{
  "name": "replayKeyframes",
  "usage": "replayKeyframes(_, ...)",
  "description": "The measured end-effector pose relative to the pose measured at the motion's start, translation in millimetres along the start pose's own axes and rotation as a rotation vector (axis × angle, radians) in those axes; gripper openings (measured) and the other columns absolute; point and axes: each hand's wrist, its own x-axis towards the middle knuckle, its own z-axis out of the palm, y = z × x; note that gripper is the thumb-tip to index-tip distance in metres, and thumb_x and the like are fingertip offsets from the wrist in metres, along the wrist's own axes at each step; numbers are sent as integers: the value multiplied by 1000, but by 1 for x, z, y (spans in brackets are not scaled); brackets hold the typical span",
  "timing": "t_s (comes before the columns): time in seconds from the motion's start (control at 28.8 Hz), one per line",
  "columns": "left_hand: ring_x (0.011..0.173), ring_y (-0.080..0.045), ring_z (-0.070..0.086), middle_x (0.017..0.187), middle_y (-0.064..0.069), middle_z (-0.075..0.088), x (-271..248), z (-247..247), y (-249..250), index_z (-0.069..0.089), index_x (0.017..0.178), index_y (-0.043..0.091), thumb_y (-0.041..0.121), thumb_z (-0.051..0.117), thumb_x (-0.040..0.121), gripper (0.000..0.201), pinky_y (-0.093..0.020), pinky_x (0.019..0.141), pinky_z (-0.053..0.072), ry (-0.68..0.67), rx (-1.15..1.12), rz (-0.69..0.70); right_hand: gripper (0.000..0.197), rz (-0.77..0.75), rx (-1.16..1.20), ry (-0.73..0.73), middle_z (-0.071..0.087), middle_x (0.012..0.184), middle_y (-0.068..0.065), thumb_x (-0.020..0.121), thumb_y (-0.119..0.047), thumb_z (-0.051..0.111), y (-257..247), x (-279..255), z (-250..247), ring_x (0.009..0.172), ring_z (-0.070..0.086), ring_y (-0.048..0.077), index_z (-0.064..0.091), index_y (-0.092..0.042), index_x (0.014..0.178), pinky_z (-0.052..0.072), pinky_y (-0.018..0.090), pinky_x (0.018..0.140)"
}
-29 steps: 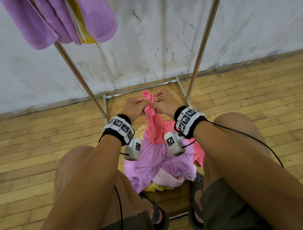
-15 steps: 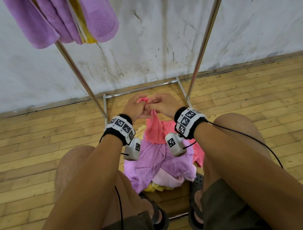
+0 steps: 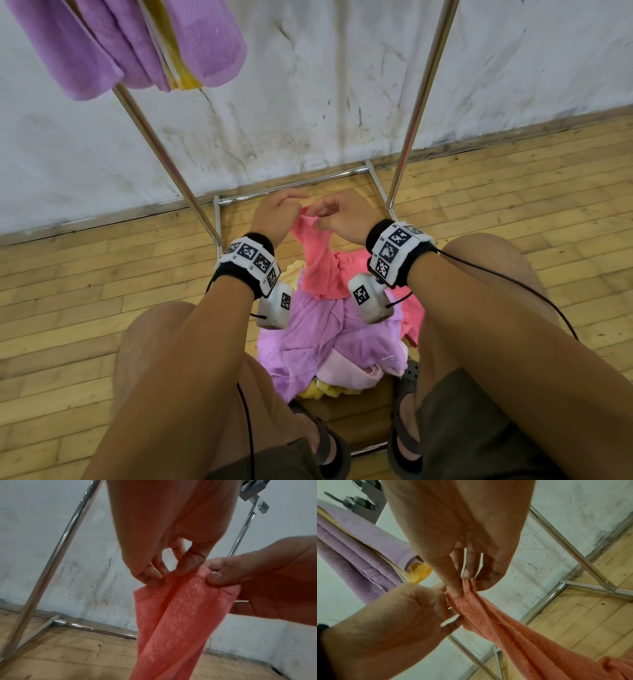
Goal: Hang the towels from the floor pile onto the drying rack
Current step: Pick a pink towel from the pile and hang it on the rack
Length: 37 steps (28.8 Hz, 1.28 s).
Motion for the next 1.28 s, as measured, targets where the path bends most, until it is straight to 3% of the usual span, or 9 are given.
replayKeyframes(0.14, 92, -11, 57, 95, 4, 62, -5, -3, 12, 64, 115, 8, -15, 53, 79, 44, -11, 65, 46, -203, 100, 86, 19, -26, 55, 44, 75, 93, 0, 79, -3, 73, -13, 1, -10, 95, 68, 14, 77, -15, 93, 53, 23, 86)
replayKeyframes(0.24, 95, -19, 62, 100, -3, 66, 3, -10, 14, 66, 106, 7, 4, 69, 82, 24, -22, 76, 49, -187, 176, 84, 17, -71, 70, 42, 74, 89, 5, 76, -4, 77, -27, 5, -20, 86, 66, 13, 77, -13, 91, 54, 25, 81)
replayKeyframes(0.31, 83, -16, 64, 87, 0, 67, 9, -16, 23, 66, 91, 11, 14, 77, 79, 16, -21, 69, 51, -137, 200, 112, 16, -92, 32, 81, 74, 84, 4, 76, -8, 78, -37, 7, -27, 80, 64, 11, 77, -17, 88, 54, 26, 75)
replayKeyframes(0.38, 75, -13, 61, 77, 3, 66, 12, -22, 37, 68, 82, 13, 23, 83, 74, 20, -24, 68, 49, -64, 224, 170, 18, -109, -23, 159, 73, 82, -1, 77, -12, 77, -49, 9, -34, 79, 65, 12, 75, -20, 93, 54, 27, 75)
replayKeyframes(0.49, 72, -14, 58, 75, -8, 68, 8, -33, 68, 73, 77, 13, 34, 87, 69, 27, -32, 72, 50, 20, 218, 219, 19, -124, -132, 254, 73, 91, -3, 82, -19, 73, -72, 10, -45, 85, 64, 10, 72, -20, 102, 50, 24, 76)
replayKeyframes(0.69, 69, -15, 59, 81, -14, 72, -9, -63, 138, 76, 81, 17, 27, 86, 72, 17, -35, 72, 53, 51, 255, 323, 7, -212, -252, 300, 73, 94, -6, 88, -24, 67, -132, 0, -78, 91, 64, 10, 74, -23, 88, 48, 23, 81)
replayKeyframes(0.87, 65, 0, 52, 79, 6, 66, -24, -89, 194, 75, 94, 17, 20, 83, 75, 21, -7, 57, 38, 104, 324, 422, 18, -271, -256, 389, 73, 88, -5, 84, -12, 63, -190, -4, -101, 88, 64, 12, 75, -25, 84, 43, 20, 73)
replayKeyframes(1.08, 79, -12, 60, 84, 2, 71, -34, -125, 255, 76, 89, 25, 40, 80, 77, 20, -22, 71, 46, 161, 436, 465, 22, -354, -238, 482, 75, 88, -6, 81, -8, 65, -258, -13, -130, 84, 64, 6, 79, -24, 86, 42, 11, 67)
replayKeyframes(1.28, 80, -14, 59, 85, 0, 70, -50, -152, 308, 76, 90, 19, 39, 74, 83, 21, -20, 63, 42, 178, 545, 496, 26, -444, -203, 503, 75, 84, -8, 80, -4, 64, -312, -21, -154, 84, 64, 5, 80, -23, 86, 41, 4, 65)
